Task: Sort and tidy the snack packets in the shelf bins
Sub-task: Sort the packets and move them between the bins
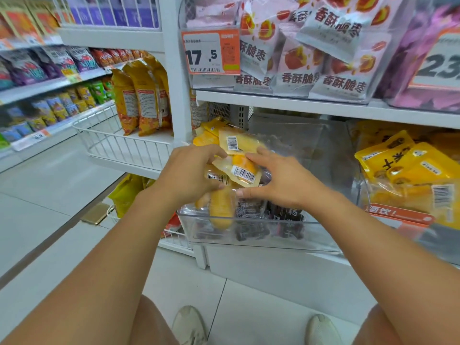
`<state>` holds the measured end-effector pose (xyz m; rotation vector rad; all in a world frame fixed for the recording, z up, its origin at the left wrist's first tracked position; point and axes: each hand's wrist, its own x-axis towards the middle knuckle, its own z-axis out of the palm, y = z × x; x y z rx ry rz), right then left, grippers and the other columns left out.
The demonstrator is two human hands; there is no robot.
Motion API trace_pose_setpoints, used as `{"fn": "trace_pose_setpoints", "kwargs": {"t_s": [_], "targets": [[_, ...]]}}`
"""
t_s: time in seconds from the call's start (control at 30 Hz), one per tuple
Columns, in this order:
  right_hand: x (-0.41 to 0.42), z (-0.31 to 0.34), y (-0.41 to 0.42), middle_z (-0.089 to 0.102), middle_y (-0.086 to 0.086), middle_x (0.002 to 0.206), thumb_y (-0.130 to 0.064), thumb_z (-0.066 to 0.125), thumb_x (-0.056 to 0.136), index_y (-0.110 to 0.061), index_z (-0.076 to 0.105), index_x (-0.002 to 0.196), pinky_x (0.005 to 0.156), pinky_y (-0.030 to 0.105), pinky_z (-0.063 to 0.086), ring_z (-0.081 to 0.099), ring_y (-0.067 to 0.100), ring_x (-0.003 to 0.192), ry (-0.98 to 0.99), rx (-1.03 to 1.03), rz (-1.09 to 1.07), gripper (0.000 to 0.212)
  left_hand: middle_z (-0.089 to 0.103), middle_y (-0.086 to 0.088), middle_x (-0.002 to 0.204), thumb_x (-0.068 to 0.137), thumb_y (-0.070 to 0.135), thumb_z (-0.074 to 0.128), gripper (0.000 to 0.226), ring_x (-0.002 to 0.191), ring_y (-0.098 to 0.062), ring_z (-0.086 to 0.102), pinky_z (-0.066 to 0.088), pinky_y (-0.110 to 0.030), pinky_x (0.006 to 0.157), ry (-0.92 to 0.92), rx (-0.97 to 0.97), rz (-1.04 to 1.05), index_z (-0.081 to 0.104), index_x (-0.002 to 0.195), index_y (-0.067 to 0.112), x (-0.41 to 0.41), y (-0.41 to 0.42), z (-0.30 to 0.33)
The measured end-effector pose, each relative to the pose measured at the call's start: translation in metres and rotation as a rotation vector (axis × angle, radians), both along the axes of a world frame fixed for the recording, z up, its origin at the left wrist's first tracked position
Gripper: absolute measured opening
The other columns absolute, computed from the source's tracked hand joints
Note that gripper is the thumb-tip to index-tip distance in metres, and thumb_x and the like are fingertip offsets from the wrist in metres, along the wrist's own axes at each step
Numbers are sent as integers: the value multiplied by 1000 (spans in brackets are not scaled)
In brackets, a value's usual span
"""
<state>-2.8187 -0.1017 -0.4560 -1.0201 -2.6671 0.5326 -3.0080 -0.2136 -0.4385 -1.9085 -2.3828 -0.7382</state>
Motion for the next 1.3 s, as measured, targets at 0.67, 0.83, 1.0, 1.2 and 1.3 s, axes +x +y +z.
{"fn": "trace_pose_setpoints", "kwargs": {"t_s": [0.67, 0.83, 1.0, 1.2, 1.3], "targets": [[20, -8, 29, 61, -10, 136, -33, 72, 90, -27, 66, 129, 90, 26, 45, 60, 10, 116, 296, -145, -40, 40, 62, 7, 103, 92, 8, 60, 15, 100, -6, 57, 37, 2, 73, -624, 1050, 693, 66, 105, 15, -17, 36, 8], [25, -7, 28, 61, -9, 135, -29, 72, 91, -26, 66, 129, 89, 26, 45, 59, 9, 116, 304, -147, -53, 39, 62, 6, 105, 93, 6, 59, 16, 101, -9, 60, 42, -2, 72, -783, 1007, 679, 63, 100, 21, 1, 37, 5], [30, -2, 25, 62, -8, 133, -26, 71, 91, -25, 67, 126, 92, 24, 40, 58, 11, 119, 261, -138, -76, 34, 61, 2, 113, 97, 12, 60, 15, 108, -17, 57, 38, -16, 82, -430, 647, 507, 65, 110, 18, 27, 44, -5], [43, -2, 35, 64, 2, 121, -22, 72, 86, -20, 69, 118, 90, 27, 45, 59, 18, 111, 423, -3, -365, 32, 53, -4, 125, 94, 15, 63, 25, 119, -29, 45, 36, -43, 99, 94, 426, 376, 64, 118, 20, 26, 48, -9], [41, -9, 49, 49, 13, 137, -30, 68, 87, -18, 52, 139, 102, 38, 44, 49, 33, 124, 373, -55, -517, 56, 57, -5, 129, 96, 31, 61, 29, 125, -27, 48, 38, -47, 104, 117, 480, 57, 66, 121, 18, 37, 48, -3]]}}
